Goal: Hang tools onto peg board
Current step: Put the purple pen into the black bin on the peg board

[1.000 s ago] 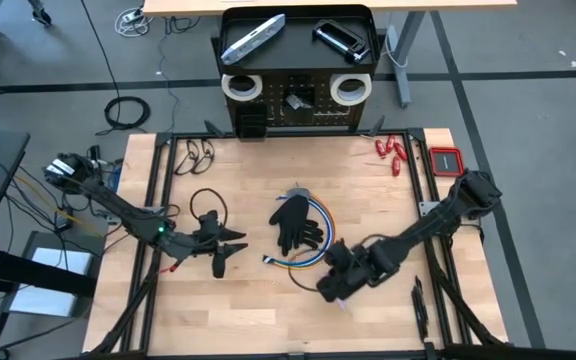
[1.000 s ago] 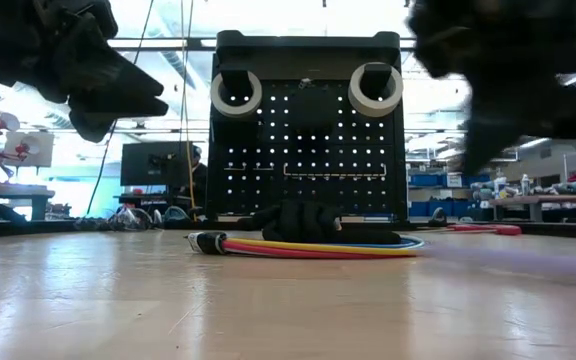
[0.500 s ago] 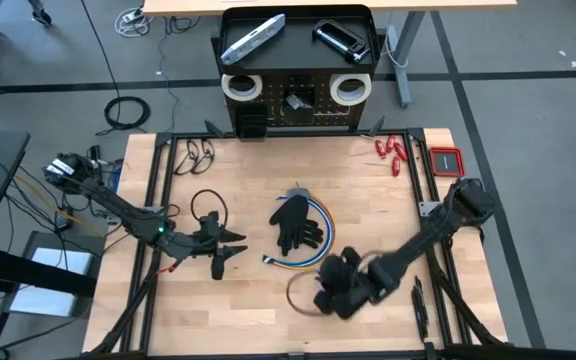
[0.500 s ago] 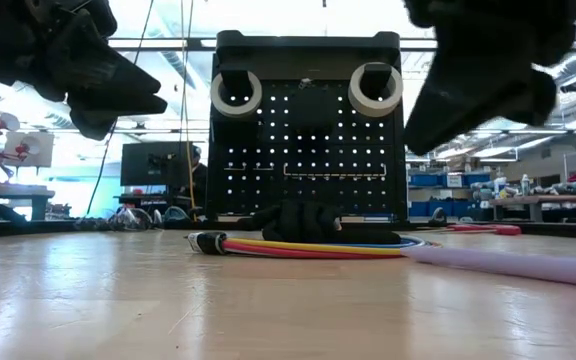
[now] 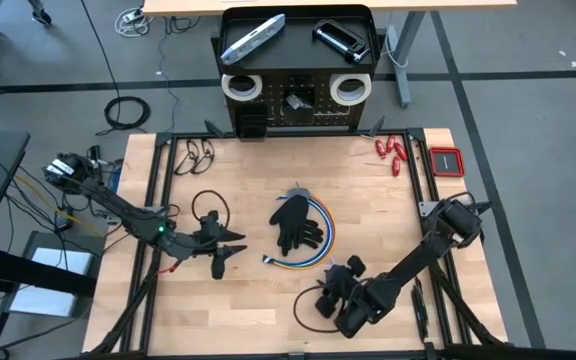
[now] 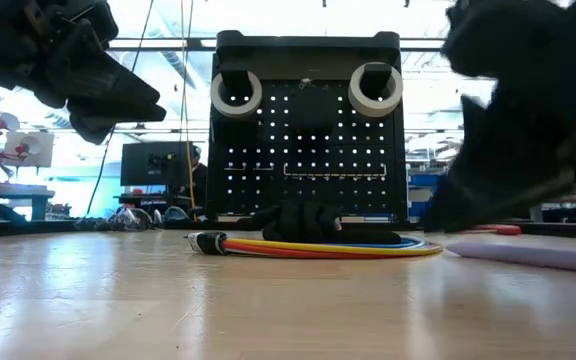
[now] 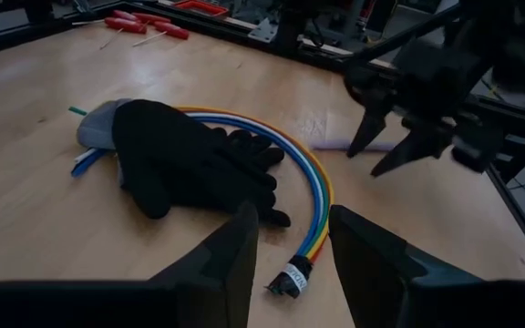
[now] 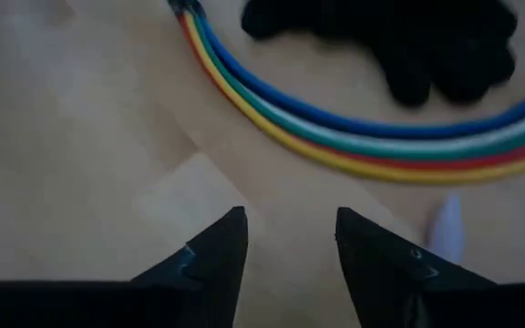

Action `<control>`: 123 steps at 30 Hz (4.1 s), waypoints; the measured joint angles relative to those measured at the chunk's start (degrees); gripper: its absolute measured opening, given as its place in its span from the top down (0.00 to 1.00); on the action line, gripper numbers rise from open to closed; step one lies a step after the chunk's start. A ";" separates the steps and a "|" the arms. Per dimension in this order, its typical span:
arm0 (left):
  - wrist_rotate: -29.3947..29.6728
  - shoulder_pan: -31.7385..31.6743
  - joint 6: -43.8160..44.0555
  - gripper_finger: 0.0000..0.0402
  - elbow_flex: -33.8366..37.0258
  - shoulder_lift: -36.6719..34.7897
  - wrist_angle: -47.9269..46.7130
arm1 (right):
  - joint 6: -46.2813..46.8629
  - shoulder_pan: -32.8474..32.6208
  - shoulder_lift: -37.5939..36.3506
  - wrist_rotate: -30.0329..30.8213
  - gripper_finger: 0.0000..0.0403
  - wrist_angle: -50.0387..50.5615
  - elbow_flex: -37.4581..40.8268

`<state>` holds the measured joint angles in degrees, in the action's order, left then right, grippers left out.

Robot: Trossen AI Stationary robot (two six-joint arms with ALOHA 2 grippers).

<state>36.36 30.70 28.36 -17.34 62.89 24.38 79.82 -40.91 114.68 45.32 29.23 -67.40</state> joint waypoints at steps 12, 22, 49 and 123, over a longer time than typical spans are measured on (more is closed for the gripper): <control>0.44 0.00 -0.02 0.64 0.00 0.00 -0.91 | 12.76 -4.48 -3.22 -2.41 0.54 21.71 0.24; 0.48 0.00 0.25 0.64 0.00 0.00 -1.50 | 5.62 -4.79 -3.22 -4.14 0.53 12.57 0.37; 0.52 0.15 -3.25 0.64 0.00 0.00 7.90 | -3.40 -0.72 -4.26 -7.82 0.89 -0.29 11.35; 10.29 0.04 -14.82 0.64 -5.68 -7.89 -13.85 | -53.37 55.41 6.20 -10.27 0.74 -28.16 -35.36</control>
<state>46.65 30.74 13.54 -23.03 55.00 10.53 26.45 14.50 120.88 35.04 1.07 -102.76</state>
